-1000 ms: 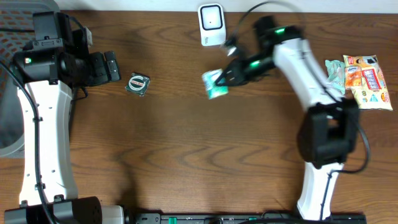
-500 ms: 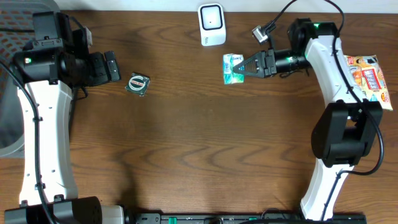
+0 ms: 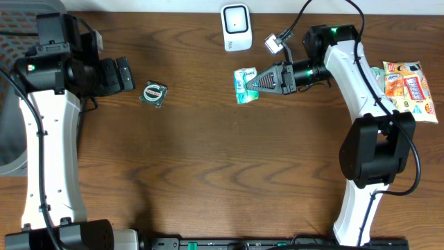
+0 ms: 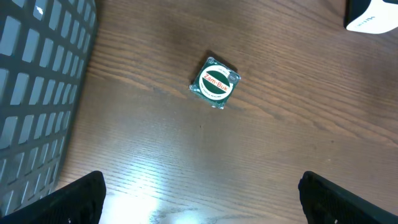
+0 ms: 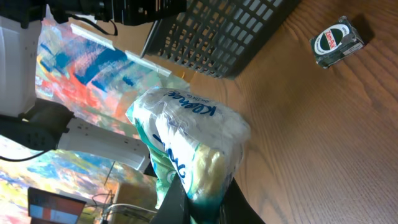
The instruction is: Scan the item barcode
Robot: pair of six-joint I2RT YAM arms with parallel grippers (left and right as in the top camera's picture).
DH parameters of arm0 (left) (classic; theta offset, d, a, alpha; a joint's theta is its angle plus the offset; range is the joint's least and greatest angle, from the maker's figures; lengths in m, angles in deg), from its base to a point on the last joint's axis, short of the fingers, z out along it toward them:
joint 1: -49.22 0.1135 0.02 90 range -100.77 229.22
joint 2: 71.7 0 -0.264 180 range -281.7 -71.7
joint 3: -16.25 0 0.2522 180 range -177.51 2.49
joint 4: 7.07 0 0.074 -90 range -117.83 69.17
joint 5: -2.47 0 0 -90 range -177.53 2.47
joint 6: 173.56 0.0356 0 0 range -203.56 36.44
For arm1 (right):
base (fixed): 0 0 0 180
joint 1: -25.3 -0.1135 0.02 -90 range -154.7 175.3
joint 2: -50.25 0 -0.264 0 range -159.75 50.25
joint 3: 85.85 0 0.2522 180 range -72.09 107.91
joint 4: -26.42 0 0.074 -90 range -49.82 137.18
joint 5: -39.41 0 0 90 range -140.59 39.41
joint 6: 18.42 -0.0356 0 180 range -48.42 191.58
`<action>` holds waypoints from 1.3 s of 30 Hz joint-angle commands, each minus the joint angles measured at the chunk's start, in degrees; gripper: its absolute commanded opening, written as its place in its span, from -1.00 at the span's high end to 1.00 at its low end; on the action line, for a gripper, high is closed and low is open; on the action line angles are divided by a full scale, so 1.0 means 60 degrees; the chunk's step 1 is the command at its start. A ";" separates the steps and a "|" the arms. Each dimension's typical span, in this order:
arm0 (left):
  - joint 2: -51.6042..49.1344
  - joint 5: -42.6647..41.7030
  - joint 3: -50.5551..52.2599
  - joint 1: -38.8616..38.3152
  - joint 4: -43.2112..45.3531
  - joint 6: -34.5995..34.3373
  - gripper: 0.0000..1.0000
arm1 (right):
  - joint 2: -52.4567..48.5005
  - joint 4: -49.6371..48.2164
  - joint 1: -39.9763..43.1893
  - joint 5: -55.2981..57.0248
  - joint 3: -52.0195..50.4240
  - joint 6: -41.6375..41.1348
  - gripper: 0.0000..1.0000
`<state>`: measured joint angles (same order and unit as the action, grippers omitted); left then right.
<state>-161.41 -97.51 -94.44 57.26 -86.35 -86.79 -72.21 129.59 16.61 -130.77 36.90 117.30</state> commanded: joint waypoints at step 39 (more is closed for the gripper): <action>-0.0029 0.0022 0.0026 0.0004 -0.0004 -0.0084 -0.95 | -0.0608 -0.7865 -0.2160 1.5395 0.2481 -0.7082 0.98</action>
<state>-161.41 -97.51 -94.44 57.26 -86.37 -86.79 -73.30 84.50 3.85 -43.91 49.63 69.50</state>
